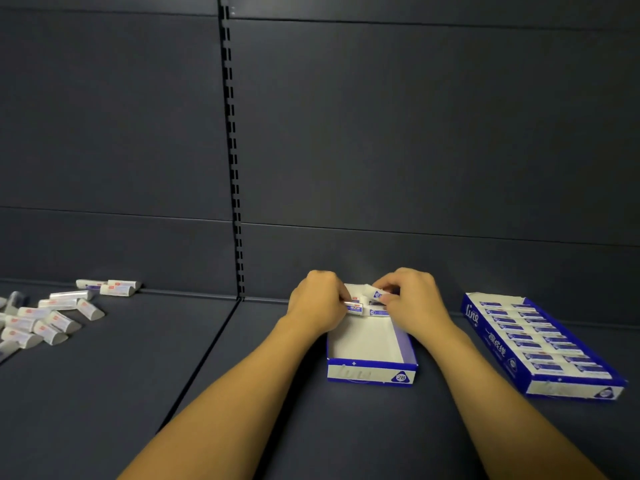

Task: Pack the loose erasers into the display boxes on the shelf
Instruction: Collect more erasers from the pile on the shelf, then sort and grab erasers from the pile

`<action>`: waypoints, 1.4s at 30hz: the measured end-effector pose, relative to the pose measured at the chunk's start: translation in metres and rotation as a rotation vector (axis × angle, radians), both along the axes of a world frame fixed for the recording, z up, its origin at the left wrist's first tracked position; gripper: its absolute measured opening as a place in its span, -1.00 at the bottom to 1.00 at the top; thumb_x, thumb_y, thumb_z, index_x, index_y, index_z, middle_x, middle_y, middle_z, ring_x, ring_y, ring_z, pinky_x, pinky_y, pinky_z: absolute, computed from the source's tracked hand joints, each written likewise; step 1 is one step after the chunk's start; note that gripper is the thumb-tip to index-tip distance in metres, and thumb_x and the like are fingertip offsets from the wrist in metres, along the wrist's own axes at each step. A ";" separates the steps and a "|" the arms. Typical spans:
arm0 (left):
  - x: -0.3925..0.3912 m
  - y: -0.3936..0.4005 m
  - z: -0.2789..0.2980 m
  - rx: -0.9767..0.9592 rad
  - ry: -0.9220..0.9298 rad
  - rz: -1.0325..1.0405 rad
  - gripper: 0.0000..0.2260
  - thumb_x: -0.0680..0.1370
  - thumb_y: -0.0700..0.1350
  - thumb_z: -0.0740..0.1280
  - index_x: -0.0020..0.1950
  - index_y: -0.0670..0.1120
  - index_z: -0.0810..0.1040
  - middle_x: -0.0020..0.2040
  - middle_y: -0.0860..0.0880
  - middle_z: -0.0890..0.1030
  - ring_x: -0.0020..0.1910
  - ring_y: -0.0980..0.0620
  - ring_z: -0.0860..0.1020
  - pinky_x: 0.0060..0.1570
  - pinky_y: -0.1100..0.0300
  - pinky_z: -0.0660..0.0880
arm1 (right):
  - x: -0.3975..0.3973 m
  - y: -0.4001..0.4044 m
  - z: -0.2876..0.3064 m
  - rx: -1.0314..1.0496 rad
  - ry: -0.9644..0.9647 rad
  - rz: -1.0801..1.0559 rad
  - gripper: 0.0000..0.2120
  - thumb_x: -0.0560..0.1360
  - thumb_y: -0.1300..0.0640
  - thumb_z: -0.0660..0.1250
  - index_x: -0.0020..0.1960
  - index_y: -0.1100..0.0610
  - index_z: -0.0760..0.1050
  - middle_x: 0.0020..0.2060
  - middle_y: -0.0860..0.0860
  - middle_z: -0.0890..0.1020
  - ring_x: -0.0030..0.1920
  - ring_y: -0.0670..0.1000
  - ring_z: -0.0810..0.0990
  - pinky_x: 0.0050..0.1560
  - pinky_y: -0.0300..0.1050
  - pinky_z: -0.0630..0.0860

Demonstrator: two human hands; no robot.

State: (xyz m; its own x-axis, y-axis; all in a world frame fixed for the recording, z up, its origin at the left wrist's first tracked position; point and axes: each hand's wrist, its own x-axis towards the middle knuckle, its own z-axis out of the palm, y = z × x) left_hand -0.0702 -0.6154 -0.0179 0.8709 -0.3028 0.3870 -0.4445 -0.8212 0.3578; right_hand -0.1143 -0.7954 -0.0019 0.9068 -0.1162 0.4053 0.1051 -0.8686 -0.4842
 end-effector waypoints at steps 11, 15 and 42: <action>-0.002 -0.004 0.001 0.121 -0.026 0.070 -0.84 0.52 -0.09 0.48 0.09 0.07 0.72 0.02 0.00 0.68 -0.01 -0.07 0.63 -0.03 0.00 0.64 | -0.004 0.002 -0.010 -0.067 0.072 -0.038 -0.80 0.53 0.20 0.43 0.11 0.00 0.68 0.09 -0.04 0.62 -0.04 -0.05 0.55 -0.13 -0.22 0.54; -0.004 -0.007 0.002 0.200 -0.066 0.097 -0.84 0.54 -0.07 0.46 0.11 -0.02 0.70 0.03 -0.03 0.68 0.01 -0.06 0.61 -0.10 0.07 0.60 | -0.008 0.006 -0.008 -0.090 0.097 -0.023 -0.77 0.54 0.18 0.43 0.17 0.01 0.66 0.14 -0.02 0.62 -0.03 -0.05 0.55 -0.08 -0.21 0.56; -0.006 -0.006 -0.001 0.139 -0.011 0.044 -0.74 0.58 -0.01 0.42 0.23 -0.09 0.65 0.12 -0.07 0.66 0.01 -0.07 0.64 0.10 0.05 0.62 | -0.007 0.013 -0.004 -0.296 0.188 -0.085 -0.71 0.49 -0.13 0.46 0.10 0.02 0.59 0.10 -0.03 0.66 -0.03 -0.01 0.66 -0.21 -0.25 0.47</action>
